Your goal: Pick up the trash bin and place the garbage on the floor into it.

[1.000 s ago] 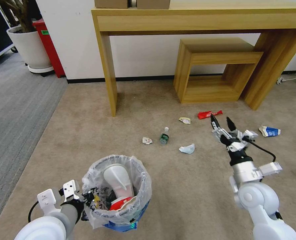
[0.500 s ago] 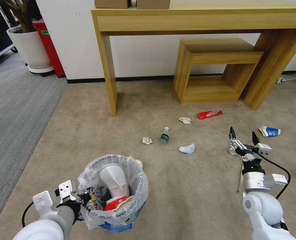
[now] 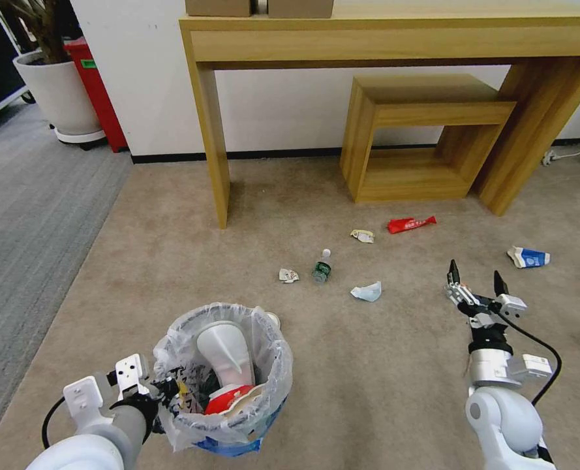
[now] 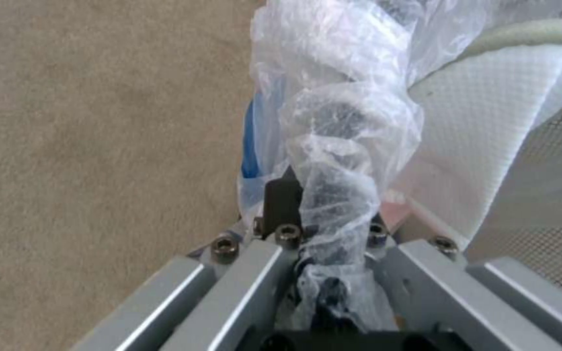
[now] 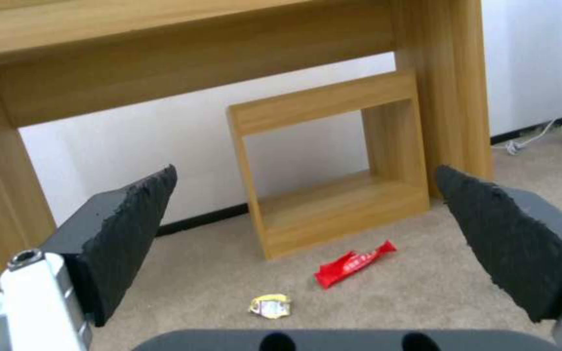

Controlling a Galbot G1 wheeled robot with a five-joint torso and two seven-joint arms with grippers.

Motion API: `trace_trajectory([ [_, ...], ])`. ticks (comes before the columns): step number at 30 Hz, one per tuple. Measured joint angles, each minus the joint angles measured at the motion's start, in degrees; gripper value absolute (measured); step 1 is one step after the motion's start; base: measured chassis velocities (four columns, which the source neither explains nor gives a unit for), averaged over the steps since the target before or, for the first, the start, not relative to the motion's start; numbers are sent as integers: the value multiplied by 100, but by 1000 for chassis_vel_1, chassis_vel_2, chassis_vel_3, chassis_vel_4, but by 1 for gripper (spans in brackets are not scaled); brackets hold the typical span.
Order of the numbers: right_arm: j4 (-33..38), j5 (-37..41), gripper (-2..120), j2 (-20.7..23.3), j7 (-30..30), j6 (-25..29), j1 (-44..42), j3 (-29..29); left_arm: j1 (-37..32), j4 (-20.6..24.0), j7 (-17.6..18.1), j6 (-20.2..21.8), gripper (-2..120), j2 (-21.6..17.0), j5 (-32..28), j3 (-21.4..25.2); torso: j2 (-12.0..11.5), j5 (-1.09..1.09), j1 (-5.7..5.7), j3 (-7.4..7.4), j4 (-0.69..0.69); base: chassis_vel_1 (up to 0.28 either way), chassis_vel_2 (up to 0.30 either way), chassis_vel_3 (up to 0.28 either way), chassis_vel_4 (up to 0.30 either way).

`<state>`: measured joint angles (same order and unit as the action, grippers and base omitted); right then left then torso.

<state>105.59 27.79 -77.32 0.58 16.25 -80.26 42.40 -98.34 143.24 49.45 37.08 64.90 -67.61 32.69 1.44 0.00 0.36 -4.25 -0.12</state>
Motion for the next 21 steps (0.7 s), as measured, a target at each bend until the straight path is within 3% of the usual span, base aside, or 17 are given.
trace_trajectory([
  [21, -4, -287, 100, -101, 22, 288, -153, -57, -89, -23, -101, -33, 0, 6, 253, -146, 0, 0, 0, 0, 0, 0, 0, 0, 0],
])
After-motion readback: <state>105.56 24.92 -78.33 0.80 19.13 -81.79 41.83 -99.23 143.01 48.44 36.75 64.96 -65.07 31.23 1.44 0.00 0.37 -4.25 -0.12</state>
